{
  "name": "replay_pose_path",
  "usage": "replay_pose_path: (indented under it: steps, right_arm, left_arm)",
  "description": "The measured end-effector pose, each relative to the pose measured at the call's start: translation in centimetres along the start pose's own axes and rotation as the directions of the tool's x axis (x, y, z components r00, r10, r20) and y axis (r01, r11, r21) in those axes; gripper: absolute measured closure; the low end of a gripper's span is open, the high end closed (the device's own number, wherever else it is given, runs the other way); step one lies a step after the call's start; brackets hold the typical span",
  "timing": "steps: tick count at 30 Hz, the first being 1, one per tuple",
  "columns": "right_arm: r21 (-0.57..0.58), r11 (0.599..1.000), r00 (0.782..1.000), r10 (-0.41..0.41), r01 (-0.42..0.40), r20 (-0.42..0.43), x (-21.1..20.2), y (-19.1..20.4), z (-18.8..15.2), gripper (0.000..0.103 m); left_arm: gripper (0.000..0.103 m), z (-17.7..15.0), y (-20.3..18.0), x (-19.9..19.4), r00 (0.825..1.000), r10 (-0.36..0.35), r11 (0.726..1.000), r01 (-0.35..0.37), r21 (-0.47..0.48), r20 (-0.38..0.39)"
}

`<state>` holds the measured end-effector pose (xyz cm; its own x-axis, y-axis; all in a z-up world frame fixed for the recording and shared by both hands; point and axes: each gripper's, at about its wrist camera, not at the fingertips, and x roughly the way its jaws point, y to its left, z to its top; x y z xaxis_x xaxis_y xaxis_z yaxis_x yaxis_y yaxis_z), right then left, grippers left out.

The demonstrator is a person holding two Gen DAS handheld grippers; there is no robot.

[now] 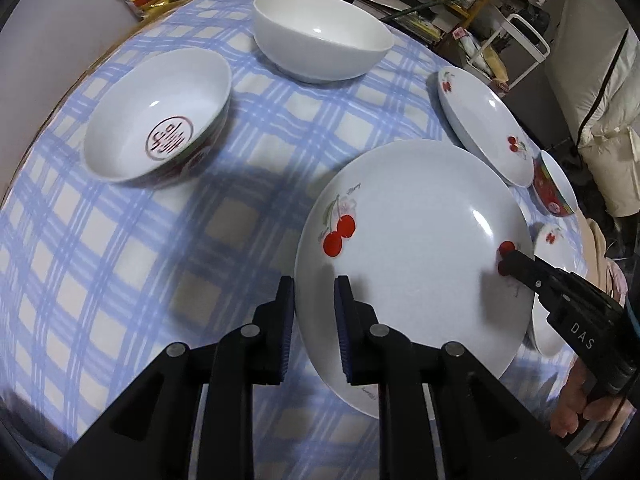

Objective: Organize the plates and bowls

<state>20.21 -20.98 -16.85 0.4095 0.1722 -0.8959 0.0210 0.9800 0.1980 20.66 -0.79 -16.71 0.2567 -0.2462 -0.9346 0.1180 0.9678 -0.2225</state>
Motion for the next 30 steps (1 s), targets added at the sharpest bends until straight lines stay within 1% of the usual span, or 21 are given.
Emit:
replay_pose_path:
  steps: [6,8,10,11,13,14,16,18,20,21,22,26,28,30]
  right_arm:
    - [0.014,1.000,1.000,0.016,-0.016,0.005,-1.8,0.4,-1.7,0.088]
    - [0.030,0.999,1.000,0.027,-0.027,-0.005,-1.9,0.2,-2.2,0.088]
    - [0.020,1.000,1.000,0.000,0.000,-0.005,-1.8,0.2,-2.6,0.088]
    - [0.021,1.000,1.000,-0.007,0.007,-0.014,-1.6,0.0,-2.7,0.088]
    - [0.054,0.999,0.999,0.005,-0.003,-0.047,-0.9,-0.8,-3.2,0.088]
    - [0.065,0.998,0.998,0.007,-0.003,-0.063,-0.6,-1.0,-3.5,0.088]
    - [0.067,0.998,0.995,-0.015,0.022,-0.094,0.1,-1.1,-4.2,0.088]
    - [0.056,0.998,0.992,-0.035,0.043,-0.123,0.6,-1.1,-4.9,0.088]
    - [0.082,0.996,0.990,-0.013,0.025,-0.140,0.7,-1.4,-5.5,0.088]
    - [0.086,0.996,0.990,-0.008,0.020,-0.143,0.7,-1.4,-5.7,0.088]
    - [0.085,0.996,0.989,-0.012,0.024,-0.145,0.7,-1.4,-5.8,0.088]
    - [0.100,0.994,0.989,-0.036,0.050,-0.142,0.6,-1.2,-6.0,0.089]
    - [0.113,0.992,0.991,-0.037,0.052,-0.131,0.1,-1.3,-6.4,0.089]
    - [0.112,0.992,0.989,-0.042,0.058,-0.139,0.1,-1.3,-6.7,0.089]
  left_arm:
    - [0.085,-1.2,0.0,-1.7,1.000,-0.006,1.000,0.006,0.006,0.015]
    - [0.085,-1.3,0.1,-1.8,0.999,-0.034,0.999,0.034,-0.011,0.007]
    - [0.085,-1.4,-0.1,-1.5,0.999,-0.042,0.999,0.042,-0.014,-0.003]
    - [0.085,-1.4,-0.2,-1.3,0.999,-0.037,0.999,0.037,-0.004,-0.009]
    - [0.085,-1.6,-0.7,-0.6,0.999,-0.024,1.000,0.024,0.014,-0.029]
    - [0.085,-1.8,-0.7,0.0,0.999,-0.021,1.000,0.021,0.006,-0.051]
    - [0.085,-2.1,-0.6,1.0,0.996,-0.015,1.000,0.015,-0.006,-0.086]
    - [0.085,-2.5,-0.7,2.0,0.992,0.019,1.000,-0.019,0.003,-0.125]
    - [0.085,-2.8,-1.3,2.6,0.990,0.056,0.998,-0.051,0.041,-0.129]
    - [0.085,-2.8,-1.3,2.6,0.990,0.056,0.998,-0.051,0.043,-0.127]
    - [0.085,-2.7,-1.2,2.6,0.990,0.049,0.998,-0.045,0.036,-0.132]
    - [0.085,-2.6,0.5,2.6,0.988,-0.040,0.997,0.030,-0.069,-0.152]
    - [0.085,-2.8,0.7,2.4,0.986,-0.051,0.996,0.039,-0.082,-0.157]
    - [0.085,-2.9,0.5,2.2,0.987,-0.038,0.998,0.028,-0.063,-0.157]
